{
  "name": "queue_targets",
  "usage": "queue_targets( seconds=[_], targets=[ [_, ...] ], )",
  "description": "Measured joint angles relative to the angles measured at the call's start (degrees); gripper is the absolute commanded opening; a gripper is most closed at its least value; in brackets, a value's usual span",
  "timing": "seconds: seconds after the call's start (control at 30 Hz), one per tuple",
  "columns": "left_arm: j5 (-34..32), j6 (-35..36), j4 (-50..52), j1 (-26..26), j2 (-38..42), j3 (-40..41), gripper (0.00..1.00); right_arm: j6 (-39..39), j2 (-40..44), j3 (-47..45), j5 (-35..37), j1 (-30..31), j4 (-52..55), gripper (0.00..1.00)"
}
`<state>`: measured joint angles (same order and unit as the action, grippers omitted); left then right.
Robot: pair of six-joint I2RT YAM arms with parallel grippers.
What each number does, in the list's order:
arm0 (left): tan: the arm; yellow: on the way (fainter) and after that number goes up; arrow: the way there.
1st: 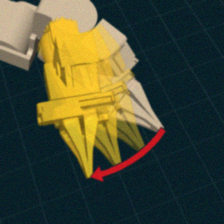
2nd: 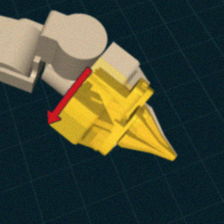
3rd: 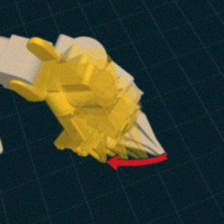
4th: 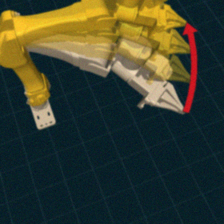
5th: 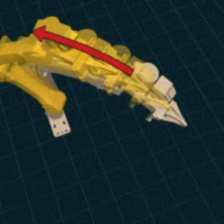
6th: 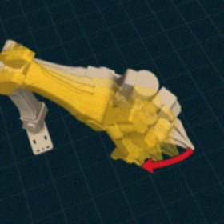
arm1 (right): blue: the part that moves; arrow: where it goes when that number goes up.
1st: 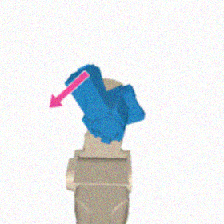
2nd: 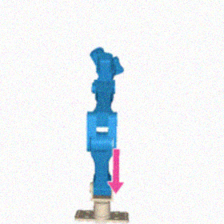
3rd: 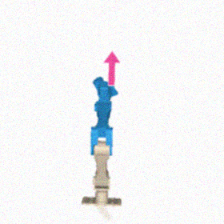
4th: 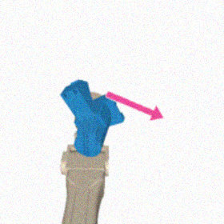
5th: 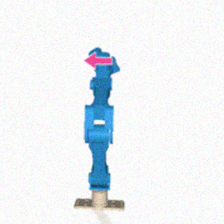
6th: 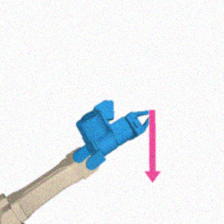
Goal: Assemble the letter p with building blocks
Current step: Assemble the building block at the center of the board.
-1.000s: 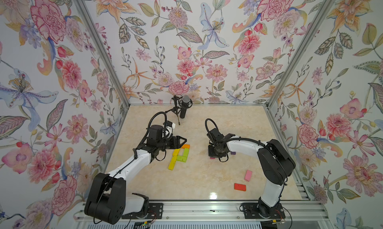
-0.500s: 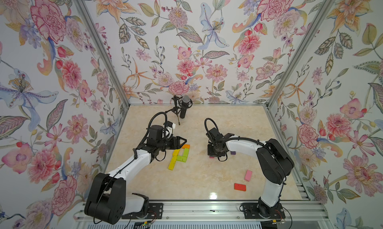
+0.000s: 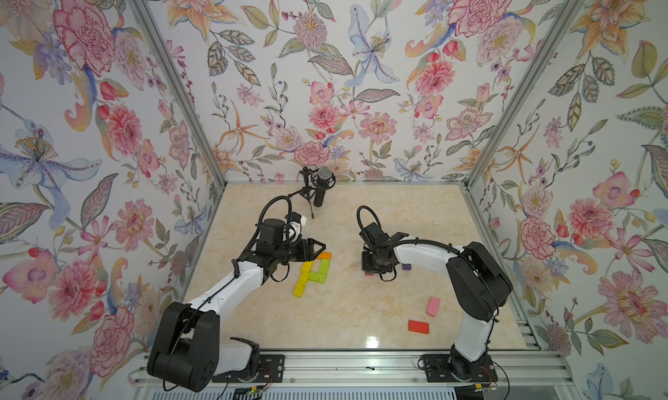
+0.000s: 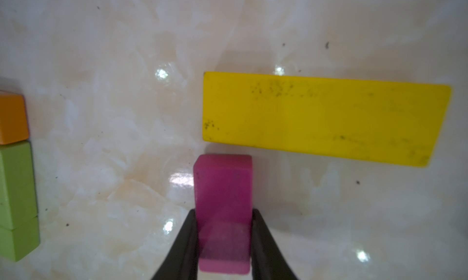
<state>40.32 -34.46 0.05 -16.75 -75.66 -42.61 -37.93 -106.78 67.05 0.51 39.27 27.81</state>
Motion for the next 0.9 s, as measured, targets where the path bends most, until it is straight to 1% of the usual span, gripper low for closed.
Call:
queue_targets(
  seconds=[0.17, 0.43, 0.6, 0.77, 0.83, 0.9],
  targets=[
    [0.0, 0.0, 0.3, 0.0, 0.0, 0.0, 0.63, -0.1, 0.0, -0.1, 0.0, 0.0, -0.9, 0.5],
    [0.0, 0.0, 0.3, 0.0, 0.0, 0.0, 0.63, -0.1, 0.4, -0.5, 0.0, 0.0, -1.6, 0.51],
    [0.0, 0.0, 0.3, 0.0, 0.0, 0.0, 0.63, -0.1, 2.6, -3.3, 0.0, 0.0, -1.6, 0.53],
    [0.0, -0.3, 0.2, -0.7, 0.0, 0.0, 0.62, -0.5, 9.2, -8.8, 0.9, 0.0, -0.6, 0.53],
    [-0.3, -0.7, -0.2, -2.5, -0.3, 0.0, 0.62, -0.5, 12.8, -10.2, 1.3, 0.0, -0.4, 0.53],
    [-1.0, -1.1, -0.5, -6.4, -1.7, -0.7, 0.61, -0.5, 16.9, -11.0, 1.4, -0.2, -0.4, 0.53]
  ],
)
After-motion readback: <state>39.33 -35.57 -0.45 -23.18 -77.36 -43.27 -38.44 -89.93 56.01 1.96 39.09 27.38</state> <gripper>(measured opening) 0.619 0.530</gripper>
